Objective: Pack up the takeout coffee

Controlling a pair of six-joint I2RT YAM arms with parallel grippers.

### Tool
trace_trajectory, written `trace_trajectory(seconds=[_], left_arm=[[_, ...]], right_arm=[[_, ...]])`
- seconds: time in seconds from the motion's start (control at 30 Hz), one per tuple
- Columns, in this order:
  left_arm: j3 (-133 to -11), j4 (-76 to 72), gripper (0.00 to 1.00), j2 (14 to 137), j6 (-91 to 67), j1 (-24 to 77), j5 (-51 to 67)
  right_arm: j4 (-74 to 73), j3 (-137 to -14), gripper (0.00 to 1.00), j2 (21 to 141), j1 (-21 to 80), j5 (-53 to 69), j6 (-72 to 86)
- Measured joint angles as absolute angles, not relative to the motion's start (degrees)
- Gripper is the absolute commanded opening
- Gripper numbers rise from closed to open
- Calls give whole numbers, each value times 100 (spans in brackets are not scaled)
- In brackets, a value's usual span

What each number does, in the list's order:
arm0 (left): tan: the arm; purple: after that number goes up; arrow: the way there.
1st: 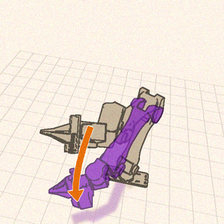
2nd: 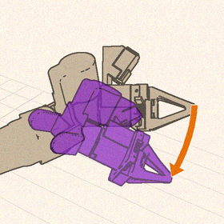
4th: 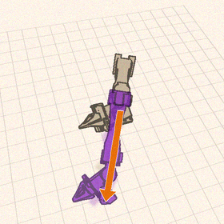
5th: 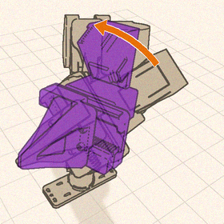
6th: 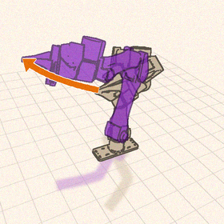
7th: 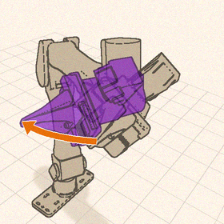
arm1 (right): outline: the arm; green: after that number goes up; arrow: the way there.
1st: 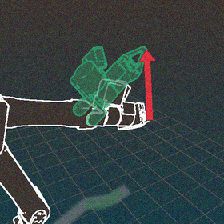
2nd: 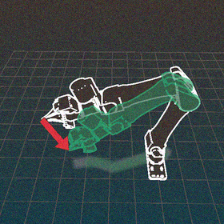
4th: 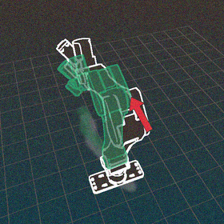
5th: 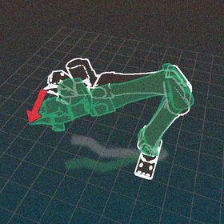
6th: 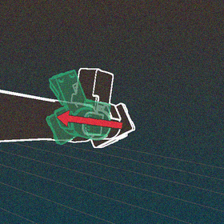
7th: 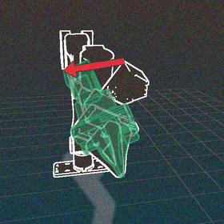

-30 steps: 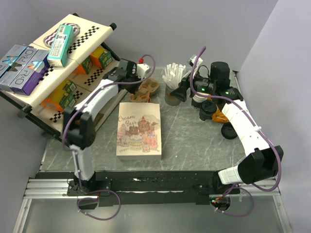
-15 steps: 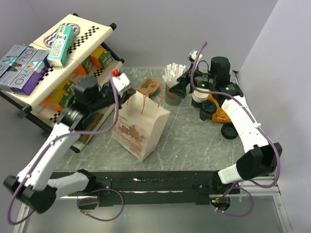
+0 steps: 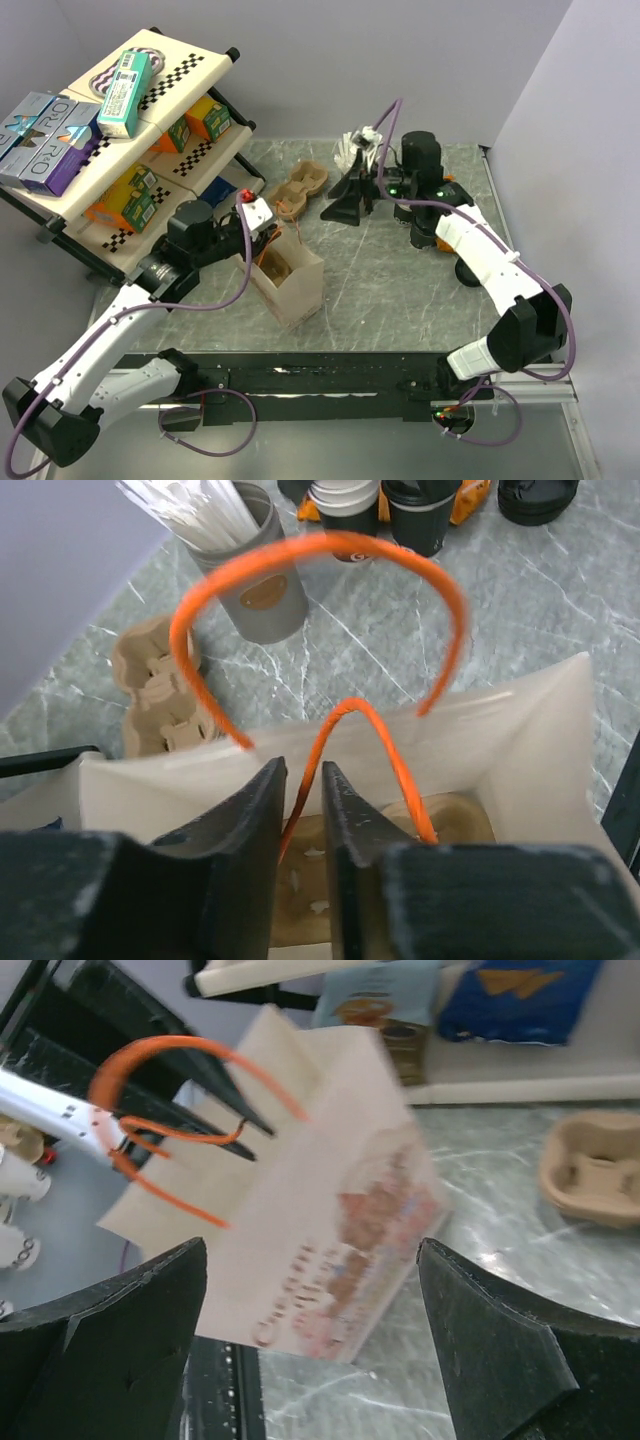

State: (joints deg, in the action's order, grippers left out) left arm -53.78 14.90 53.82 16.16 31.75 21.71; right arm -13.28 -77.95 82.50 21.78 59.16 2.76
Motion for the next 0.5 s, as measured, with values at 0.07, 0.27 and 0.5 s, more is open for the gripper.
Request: trace_trajectory(seconds=[0.07, 0.27, 0.5], left_arm=[[-5395, 1496, 39, 5310, 1597, 3175, 2117], [-5492, 1597, 42, 4877, 1579, 3175, 2012], [-5603, 1730, 41, 4665, 1603, 3175, 1874]], right_arm=[[-1358, -7791, 90, 8184, 2432, 5804, 246], [-1535, -7865, 89, 7961, 3218, 5218, -121], [-1590, -8221, 86, 8136, 3509, 4639, -222]])
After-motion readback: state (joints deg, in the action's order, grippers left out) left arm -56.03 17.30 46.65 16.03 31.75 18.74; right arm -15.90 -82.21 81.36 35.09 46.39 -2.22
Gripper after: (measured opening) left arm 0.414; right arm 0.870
